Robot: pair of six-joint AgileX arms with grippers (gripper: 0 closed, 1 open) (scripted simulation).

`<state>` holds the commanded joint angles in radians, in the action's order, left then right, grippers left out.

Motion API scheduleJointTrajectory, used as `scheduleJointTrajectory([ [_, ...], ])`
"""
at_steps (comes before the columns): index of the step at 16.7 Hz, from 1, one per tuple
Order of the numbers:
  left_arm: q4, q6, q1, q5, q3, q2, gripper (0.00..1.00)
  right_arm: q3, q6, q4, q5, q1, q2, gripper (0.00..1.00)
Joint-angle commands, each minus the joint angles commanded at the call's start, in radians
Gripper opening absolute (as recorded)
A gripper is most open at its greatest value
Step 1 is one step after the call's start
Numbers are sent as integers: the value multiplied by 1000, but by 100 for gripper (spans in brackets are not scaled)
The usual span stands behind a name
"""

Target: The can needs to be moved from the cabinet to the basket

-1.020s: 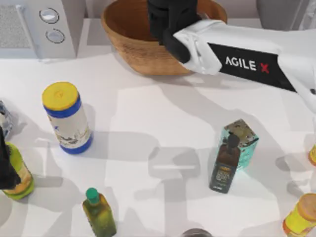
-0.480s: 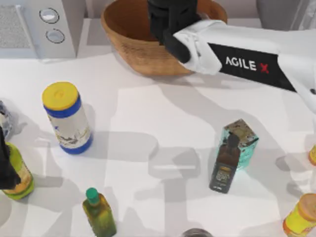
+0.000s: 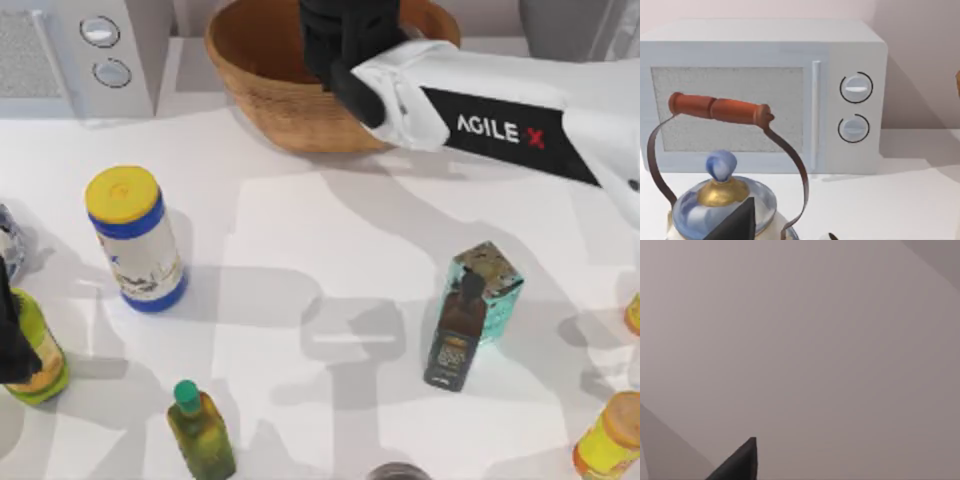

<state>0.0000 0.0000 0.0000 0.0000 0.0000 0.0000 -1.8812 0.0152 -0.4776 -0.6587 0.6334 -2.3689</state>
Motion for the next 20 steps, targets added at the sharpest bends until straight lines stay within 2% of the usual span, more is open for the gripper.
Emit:
scheduleJointTrajectory([
  [13, 0, 0, 0, 0, 0, 0, 100, 24, 0, 6, 8, -7, 31, 100],
  [16, 0, 0, 0, 0, 0, 0, 100, 123, -2, 32, 42, -43, 156, 100],
  [20, 0, 0, 0, 0, 0, 0, 100, 359, -4, 91, 124, -122, 467, 100],
])
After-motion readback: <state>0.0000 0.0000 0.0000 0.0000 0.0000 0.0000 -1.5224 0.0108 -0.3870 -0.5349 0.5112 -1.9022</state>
